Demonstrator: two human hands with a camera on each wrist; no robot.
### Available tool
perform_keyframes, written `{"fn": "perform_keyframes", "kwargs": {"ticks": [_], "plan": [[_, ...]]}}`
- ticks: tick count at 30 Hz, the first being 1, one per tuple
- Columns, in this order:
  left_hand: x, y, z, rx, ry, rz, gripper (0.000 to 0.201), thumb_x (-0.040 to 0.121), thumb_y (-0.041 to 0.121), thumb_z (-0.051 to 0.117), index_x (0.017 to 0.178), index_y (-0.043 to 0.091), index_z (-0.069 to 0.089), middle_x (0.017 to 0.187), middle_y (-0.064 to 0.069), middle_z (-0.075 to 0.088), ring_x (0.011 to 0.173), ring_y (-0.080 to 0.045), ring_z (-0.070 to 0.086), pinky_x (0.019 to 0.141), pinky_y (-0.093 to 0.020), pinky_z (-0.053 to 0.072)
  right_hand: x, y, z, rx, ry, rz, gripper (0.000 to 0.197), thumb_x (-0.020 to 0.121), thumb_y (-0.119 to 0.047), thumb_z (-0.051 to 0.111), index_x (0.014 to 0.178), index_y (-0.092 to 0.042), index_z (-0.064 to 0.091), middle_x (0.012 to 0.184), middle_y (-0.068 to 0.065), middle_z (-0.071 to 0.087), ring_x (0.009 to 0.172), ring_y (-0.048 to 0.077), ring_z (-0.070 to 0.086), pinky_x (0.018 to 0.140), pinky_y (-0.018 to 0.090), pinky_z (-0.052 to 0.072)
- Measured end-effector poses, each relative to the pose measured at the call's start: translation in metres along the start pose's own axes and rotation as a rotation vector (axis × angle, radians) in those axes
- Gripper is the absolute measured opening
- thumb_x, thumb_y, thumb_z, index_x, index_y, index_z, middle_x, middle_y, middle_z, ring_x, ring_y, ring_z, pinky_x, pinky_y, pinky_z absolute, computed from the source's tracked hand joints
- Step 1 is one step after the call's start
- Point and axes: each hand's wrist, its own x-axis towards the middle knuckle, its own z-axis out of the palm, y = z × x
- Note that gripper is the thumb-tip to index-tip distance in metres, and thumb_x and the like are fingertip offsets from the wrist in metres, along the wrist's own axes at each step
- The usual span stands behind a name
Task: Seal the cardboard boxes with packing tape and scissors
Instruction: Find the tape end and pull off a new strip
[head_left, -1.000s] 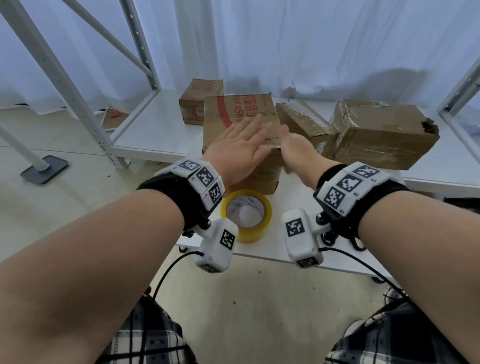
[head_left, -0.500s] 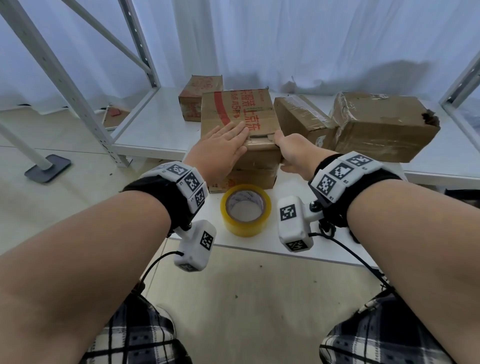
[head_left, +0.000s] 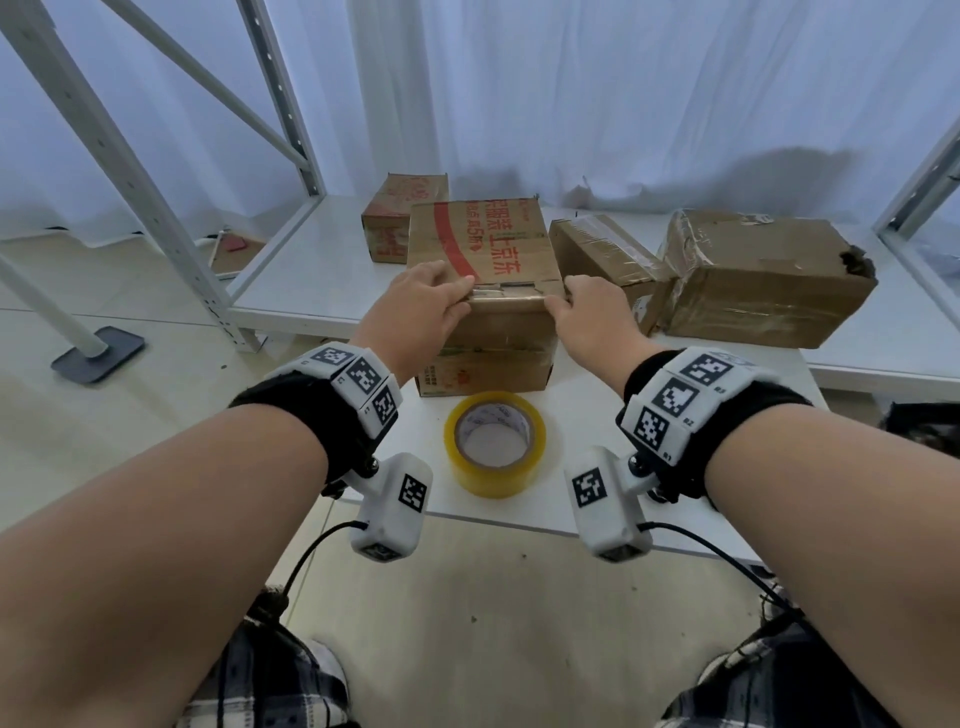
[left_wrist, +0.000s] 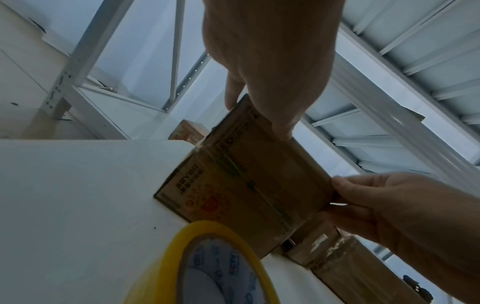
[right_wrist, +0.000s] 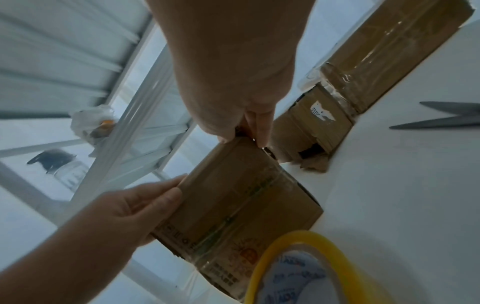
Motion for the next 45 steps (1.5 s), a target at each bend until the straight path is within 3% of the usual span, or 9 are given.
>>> {"fn": "perform_keyframes", "kwargs": {"ticks": [3, 5, 9, 12, 17, 21, 29, 35, 45], "plan": [[0.009, -0.004, 0.000, -0.022, -0.017, -0.014, 0.044, 0.104, 0.028, 0.036, 0.146, 0.016, 0.038, 0.154, -0.014, 0.028, 0.142, -0.030, 0.025, 0.116, -0.036, 0.021, 0.007, -0.001, 0.003, 0.193, -0.109, 0.163, 0.025, 0.102, -0.021, 0.040, 0.100, -0.002, 0.055, 0.077, 0.005, 0.049, 0.066, 0.018, 0.044, 0.056, 0.024, 0.033], [0.014, -0.003, 0.002, -0.023, -0.021, -0.008, 0.045, 0.104, 0.027, 0.035, 0.147, 0.013, 0.036, 0.154, -0.015, 0.027, 0.142, -0.029, 0.024, 0.116, -0.036, 0.018, 0.007, -0.004, 0.003, 0.284, -0.230, 0.277, 0.027, 0.103, -0.025, 0.036, 0.114, -0.005, 0.051, 0.073, 0.000, 0.041, 0.062, 0.013, 0.038, 0.067, 0.023, 0.038], [0.009, 0.012, 0.007, 0.121, -0.012, 0.037, 0.053, 0.102, 0.040, 0.034, 0.149, 0.016, 0.028, 0.157, -0.008, 0.016, 0.146, -0.025, 0.009, 0.118, -0.047, 0.006, 0.001, -0.002, 0.000, 0.100, -0.352, 0.331, 0.025, 0.103, -0.023, 0.035, 0.105, -0.001, 0.048, 0.074, 0.006, 0.042, 0.077, 0.024, 0.045, 0.086, 0.036, 0.042], [-0.004, 0.033, 0.011, 0.178, -0.014, 0.266, 0.044, 0.098, 0.046, 0.040, 0.133, 0.019, 0.046, 0.139, -0.006, 0.039, 0.129, -0.026, 0.033, 0.106, -0.040, 0.024, -0.006, 0.006, -0.005, 0.030, -0.316, 0.327, 0.025, 0.100, -0.014, 0.041, 0.111, 0.004, 0.055, 0.095, 0.014, 0.053, 0.091, 0.028, 0.051, 0.088, 0.041, 0.046], [-0.029, 0.050, 0.039, 0.246, -0.554, 0.286, 0.057, 0.086, 0.065, 0.050, 0.116, 0.018, 0.058, 0.111, 0.005, 0.058, 0.099, -0.020, 0.052, 0.085, -0.034, 0.041, -0.034, 0.018, -0.008, -0.069, -0.365, 0.295, 0.039, 0.094, -0.004, 0.046, 0.133, 0.002, 0.050, 0.129, 0.020, 0.055, 0.118, 0.035, 0.054, 0.099, 0.043, 0.045], [-0.048, 0.054, 0.058, 0.325, -0.687, 0.267, 0.037, 0.091, 0.045, 0.057, 0.100, 0.009, 0.056, 0.102, -0.004, 0.055, 0.091, -0.027, 0.053, 0.083, -0.038, 0.046, -0.058, 0.031, 0.000, -0.102, -0.492, 0.263, 0.052, 0.090, -0.013, 0.060, 0.139, -0.007, 0.045, 0.136, 0.016, 0.052, 0.122, 0.033, 0.052, 0.102, 0.045, 0.046], [-0.051, 0.046, 0.006, -0.208, -0.513, 0.242, 0.021, 0.094, 0.021, 0.058, 0.099, 0.000, 0.057, 0.089, -0.009, 0.054, 0.081, -0.023, 0.050, 0.071, -0.029, 0.040, -0.075, 0.038, -0.023, 0.236, -0.561, 0.256, 0.118, 0.072, -0.024, 0.083, 0.154, -0.022, -0.001, 0.159, 0.004, 0.014, 0.145, 0.022, 0.018, 0.116, 0.039, 0.021], [-0.047, 0.052, -0.017, -0.348, -0.416, 0.251, 0.012, 0.093, 0.019, 0.060, 0.103, 0.014, 0.056, 0.093, 0.004, 0.053, 0.088, -0.014, 0.052, 0.076, -0.020, 0.041, -0.066, 0.022, -0.043, 0.367, -0.516, 0.110, 0.096, 0.064, -0.025, 0.088, 0.143, -0.016, 0.033, 0.129, 0.001, 0.053, 0.121, 0.017, 0.051, 0.099, 0.028, 0.044], [-0.041, 0.056, -0.028, -0.440, -0.348, 0.107, 0.027, 0.095, 0.024, 0.057, 0.115, 0.006, 0.058, 0.108, -0.010, 0.061, 0.098, -0.023, 0.059, 0.088, -0.035, 0.051, -0.068, 0.006, -0.047, 0.318, -0.224, -0.100, 0.064, 0.076, -0.019, 0.080, 0.130, -0.012, 0.048, 0.121, 0.005, 0.056, 0.113, 0.017, 0.055, 0.094, 0.027, 0.049]]}}
